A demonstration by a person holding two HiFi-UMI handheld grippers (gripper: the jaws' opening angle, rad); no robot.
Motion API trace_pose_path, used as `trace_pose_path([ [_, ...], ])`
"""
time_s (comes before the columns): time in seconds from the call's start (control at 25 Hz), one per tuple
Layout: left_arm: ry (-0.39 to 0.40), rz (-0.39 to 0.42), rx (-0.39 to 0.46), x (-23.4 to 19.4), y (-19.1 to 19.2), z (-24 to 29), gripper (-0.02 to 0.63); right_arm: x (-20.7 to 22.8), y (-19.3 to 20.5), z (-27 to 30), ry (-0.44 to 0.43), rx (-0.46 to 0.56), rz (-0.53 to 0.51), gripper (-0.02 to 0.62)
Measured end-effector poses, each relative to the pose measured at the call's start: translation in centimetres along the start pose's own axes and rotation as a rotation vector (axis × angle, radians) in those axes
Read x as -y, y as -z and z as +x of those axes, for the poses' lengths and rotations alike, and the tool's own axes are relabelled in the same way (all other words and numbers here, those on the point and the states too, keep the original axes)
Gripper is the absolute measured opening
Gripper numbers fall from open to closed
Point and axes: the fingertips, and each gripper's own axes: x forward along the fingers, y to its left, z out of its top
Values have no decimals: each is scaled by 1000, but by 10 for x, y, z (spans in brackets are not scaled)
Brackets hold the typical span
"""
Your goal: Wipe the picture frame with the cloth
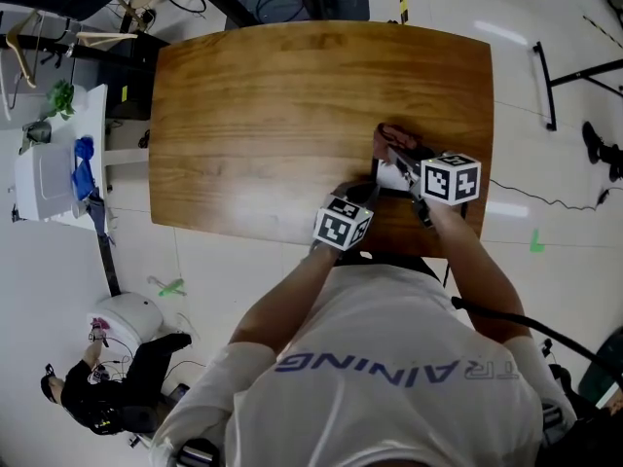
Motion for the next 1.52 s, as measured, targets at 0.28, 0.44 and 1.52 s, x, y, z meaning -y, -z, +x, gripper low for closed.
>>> trace_pose_path([
  [0.28,31,0,-5,0,2,0,5,3,19,21,16,-72,59,113],
  [0.44,34,-6,-25,1,2,2,5,11,25,22,39,-84,68,114],
  [1.52,59,-52,-8,-2,1,1,5,74,34,-71,211,3,141,114],
])
